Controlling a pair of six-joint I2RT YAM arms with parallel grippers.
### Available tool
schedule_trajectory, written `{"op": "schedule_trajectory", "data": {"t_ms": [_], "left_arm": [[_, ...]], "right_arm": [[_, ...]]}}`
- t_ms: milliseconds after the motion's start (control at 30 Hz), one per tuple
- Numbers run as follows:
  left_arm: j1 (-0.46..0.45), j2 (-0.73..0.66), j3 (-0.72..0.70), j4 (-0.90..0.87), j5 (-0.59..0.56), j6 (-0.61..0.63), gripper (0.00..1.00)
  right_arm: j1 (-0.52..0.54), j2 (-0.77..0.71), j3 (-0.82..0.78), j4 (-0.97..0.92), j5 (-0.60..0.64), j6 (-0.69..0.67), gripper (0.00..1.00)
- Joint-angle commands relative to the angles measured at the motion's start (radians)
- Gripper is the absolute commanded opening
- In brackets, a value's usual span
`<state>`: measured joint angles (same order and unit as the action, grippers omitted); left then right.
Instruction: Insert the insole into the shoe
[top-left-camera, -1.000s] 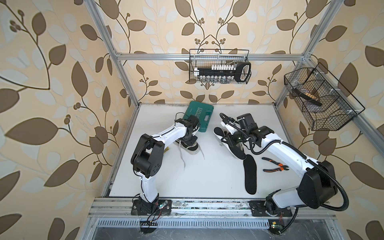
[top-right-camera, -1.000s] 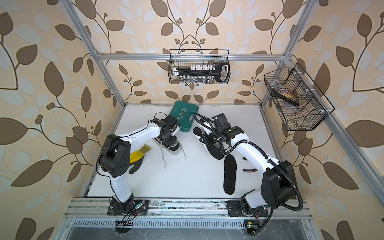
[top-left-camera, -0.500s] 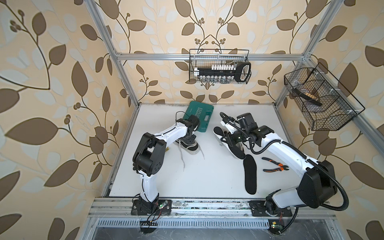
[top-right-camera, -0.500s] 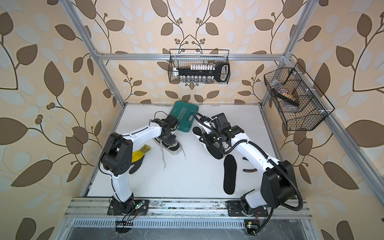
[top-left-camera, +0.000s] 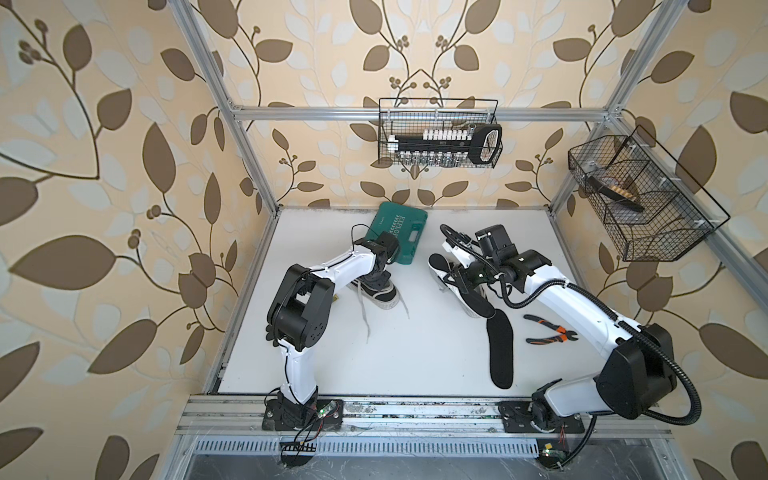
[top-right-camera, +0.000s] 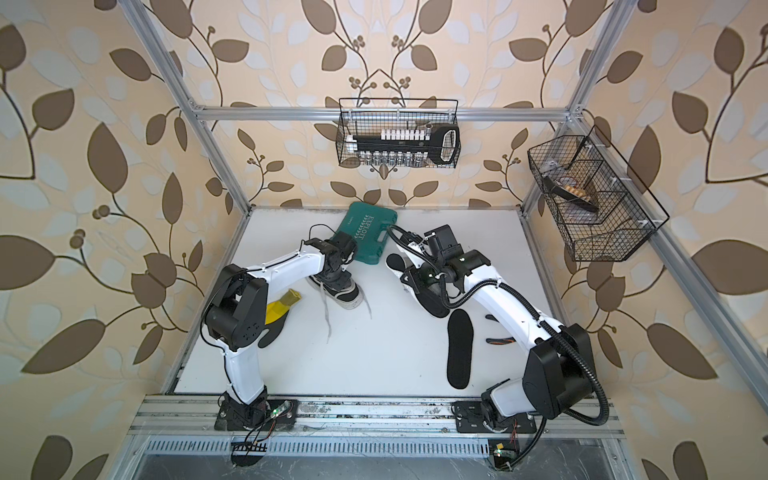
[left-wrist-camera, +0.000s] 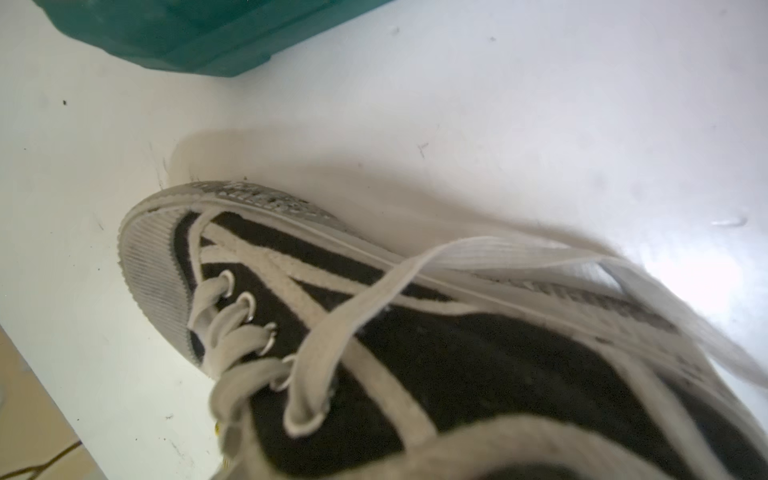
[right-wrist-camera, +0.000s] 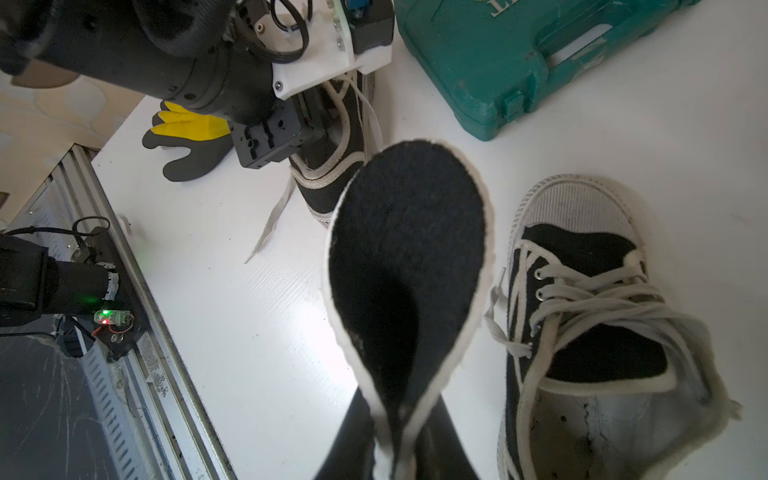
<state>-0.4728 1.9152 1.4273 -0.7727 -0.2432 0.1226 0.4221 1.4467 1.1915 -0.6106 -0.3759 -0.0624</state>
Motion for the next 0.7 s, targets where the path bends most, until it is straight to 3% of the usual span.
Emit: {"op": "schedule_trajectory", "data": {"t_ms": [0,167,333,500,667], "left_arm": [[0.026,-0.060,0.073,-0.139,0.120,-0.048,0.00],[0.061,-0.115,0.050,-0.137,0.252,-0.075,0.00],[0.071,-0.138,0.050,-0.146,0.292,-0.087,0.00],[0.101,-0.162,0.032,-0.120,0.494,-0.127,0.00],[0.149,-0.211,-0.102,0.048,0.727,-0.212,0.00]], "right_arm": [[-0.007,-0.016,0.049,-0.062,0.024,-0.045,0.16],[-0.008,-0.010,0.069,-0.109,0.043,-0.070,0.15],[-0.008,-0.003,0.077,-0.139,0.049,-0.090,0.15],[-0.007,0.016,0.100,-0.222,0.057,-0.156,0.15],[-0.005,0.026,0.122,-0.308,0.089,-0.207,0.15]]}}
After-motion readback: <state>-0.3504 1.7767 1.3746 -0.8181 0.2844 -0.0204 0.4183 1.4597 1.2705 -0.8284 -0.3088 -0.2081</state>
